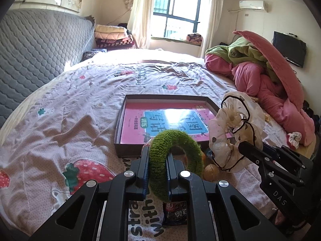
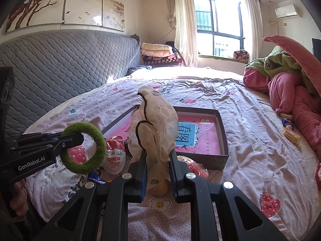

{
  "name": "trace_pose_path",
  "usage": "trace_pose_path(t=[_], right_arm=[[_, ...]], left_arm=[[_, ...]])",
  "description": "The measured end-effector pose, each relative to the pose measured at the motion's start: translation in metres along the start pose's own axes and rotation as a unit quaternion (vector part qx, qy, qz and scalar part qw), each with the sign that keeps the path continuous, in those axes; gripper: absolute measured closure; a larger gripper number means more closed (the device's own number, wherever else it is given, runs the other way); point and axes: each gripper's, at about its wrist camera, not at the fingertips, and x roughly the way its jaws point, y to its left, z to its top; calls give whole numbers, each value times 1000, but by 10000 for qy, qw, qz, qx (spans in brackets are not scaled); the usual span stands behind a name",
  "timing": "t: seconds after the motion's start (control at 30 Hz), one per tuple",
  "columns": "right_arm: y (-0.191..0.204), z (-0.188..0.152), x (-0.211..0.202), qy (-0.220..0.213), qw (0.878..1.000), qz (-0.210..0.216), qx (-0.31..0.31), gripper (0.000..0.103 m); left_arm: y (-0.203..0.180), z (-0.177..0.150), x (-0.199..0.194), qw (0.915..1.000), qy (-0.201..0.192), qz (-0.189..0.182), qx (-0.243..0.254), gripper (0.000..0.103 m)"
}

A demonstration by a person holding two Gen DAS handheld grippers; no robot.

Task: Organize objects
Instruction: 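Carry green ring with left tool over tray while right tool carries bag there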

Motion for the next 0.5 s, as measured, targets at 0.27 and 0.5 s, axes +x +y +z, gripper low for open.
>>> trace_pose_path(t=[0.27,0.5], right_arm=[[-9,10,1,-82,9999,-114,28,83],[-20,19,5,-182,9995,-249,71,83]], left_arm=[[-5,18,13,10000,-55,-50,29,90],[0,27,27,9999,-117,-34,-2,90]])
